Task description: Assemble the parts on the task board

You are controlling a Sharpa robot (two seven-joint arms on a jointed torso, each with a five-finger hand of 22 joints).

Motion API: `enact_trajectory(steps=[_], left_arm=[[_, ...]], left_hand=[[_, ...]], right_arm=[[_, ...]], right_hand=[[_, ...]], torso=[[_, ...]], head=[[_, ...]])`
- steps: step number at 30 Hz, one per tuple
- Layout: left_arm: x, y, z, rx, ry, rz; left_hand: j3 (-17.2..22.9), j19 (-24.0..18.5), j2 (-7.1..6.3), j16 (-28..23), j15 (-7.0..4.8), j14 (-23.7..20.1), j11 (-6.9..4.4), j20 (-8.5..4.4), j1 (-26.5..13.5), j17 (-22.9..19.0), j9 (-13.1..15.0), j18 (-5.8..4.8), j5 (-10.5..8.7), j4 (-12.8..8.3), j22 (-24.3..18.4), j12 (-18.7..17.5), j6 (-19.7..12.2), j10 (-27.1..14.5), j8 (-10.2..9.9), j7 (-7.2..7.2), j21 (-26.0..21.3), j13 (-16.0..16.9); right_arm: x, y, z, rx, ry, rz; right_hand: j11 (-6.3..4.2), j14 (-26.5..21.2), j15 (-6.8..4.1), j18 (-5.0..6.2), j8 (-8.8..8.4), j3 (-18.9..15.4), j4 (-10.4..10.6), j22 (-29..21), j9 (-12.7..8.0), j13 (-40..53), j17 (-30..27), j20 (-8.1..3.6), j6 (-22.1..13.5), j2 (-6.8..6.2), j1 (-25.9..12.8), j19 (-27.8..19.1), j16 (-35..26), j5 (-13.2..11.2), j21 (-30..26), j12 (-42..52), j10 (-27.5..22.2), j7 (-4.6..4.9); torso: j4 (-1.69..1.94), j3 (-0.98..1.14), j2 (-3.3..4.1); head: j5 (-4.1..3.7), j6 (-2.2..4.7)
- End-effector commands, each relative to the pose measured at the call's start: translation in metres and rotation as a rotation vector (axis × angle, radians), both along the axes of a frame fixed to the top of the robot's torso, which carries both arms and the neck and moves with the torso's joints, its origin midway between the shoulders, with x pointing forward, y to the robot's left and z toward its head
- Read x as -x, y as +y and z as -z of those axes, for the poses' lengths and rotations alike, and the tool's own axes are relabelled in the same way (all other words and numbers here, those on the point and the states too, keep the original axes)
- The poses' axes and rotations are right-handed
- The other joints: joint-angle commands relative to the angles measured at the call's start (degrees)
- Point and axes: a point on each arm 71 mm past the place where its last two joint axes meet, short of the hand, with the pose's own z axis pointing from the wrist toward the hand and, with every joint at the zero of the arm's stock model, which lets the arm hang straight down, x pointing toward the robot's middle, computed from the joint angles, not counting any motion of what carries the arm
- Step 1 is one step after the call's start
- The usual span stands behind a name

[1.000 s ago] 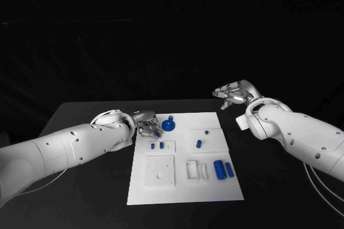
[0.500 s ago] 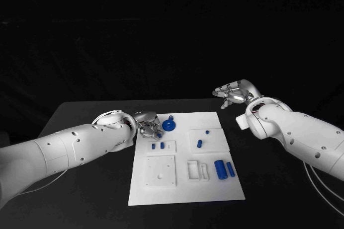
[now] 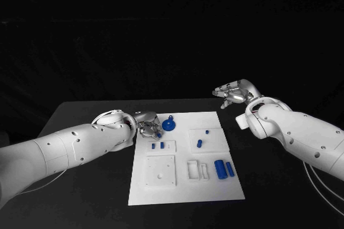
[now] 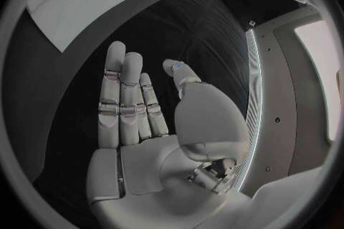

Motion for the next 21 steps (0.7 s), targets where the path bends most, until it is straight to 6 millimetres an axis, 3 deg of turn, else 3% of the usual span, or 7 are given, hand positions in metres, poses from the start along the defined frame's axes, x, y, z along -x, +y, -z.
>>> enact_trajectory(steps=[1,9,14,21], left_arm=[[0.0034,-0.0029,0.007,-0.059,0.013,0.029],[0.0065,-0.0044,0.0095,-0.089,-0.031,0.059],[0.008,-0.0066,0.0098,-0.086,-0.047,0.074],[0.0089,-0.0072,0.0095,-0.079,-0.056,0.082]], left_hand=[[-0.1,-0.6,0.45,-0.3,0.15,-0.5,0.17,0.01,0.1,0.0,0.1,0.95,-0.23,-0.3,1.3,0.2,-0.4,-0.4,0.1,0.25,0.3,0.0],[-0.5,-0.7,0.12,-0.1,0.14,-0.7,0.05,0.06,0.1,0.1,0.1,0.94,-0.34,-0.4,1.3,0.2,-0.1,-0.1,0.1,0.15,0.4,0.0],[-1.2,-0.5,-0.43,0.2,-0.09,-0.5,-0.27,-0.03,0.4,0.1,0.0,0.78,-0.53,-0.6,1.2,0.5,-1.7,0.8,0.1,0.3,0.6,0.1],[-2.4,-0.4,-0.14,0.2,-0.24,-0.5,-0.49,-0.32,0.9,0.1,0.0,0.42,-0.5,-0.5,1.2,0.5,-1.9,1.3,0.1,0.29,0.4,0.1]], right_arm=[[0.0001,0.0012,-0.0003,0.002,-0.005,-0.013],[0.0,0.0008,-0.0002,0.002,-0.005,-0.012],[0.0,0.0006,-0.0001,0.002,-0.005,-0.012],[-0.0002,0.0004,0.0001,0.002,-0.004,-0.011]], right_hand=[[-0.07,0.0,0.31,0.59,-0.24,0.4,0.1,-0.1,-0.1,-0.1,0.0,0.31,0.0,0.3,0.0,1.9,0.2,0.3,0.4,-0.3,-0.3,-0.07],[-0.07,0.0,0.31,0.59,-0.24,0.4,0.1,-0.1,-0.1,-0.1,0.0,0.31,0.0,0.3,0.0,1.9,0.2,0.3,0.4,-0.3,-0.3,-0.07],[-0.06,0.0,0.32,0.59,-0.25,0.4,0.1,-0.4,-0.1,-0.1,0.0,0.32,0.0,0.31,-0.1,1.9,0.2,0.3,0.6,-0.3,-0.3,-0.05],[-0.06,0.0,0.32,0.59,-0.25,0.4,0.1,-0.4,-0.1,-0.1,0.0,0.32,0.0,0.31,-0.1,1.9,0.2,0.3,0.6,-0.3,-0.3,-0.05]], torso=[[0.01,0.0,-0.01],[0.0,0.01,-0.05],[-0.07,0.03,0.03],[-0.03,0.05,0.0]], head=[[-0.01,-0.09],[-0.04,-0.13],[-0.01,-0.15],[-0.06,-0.18]])
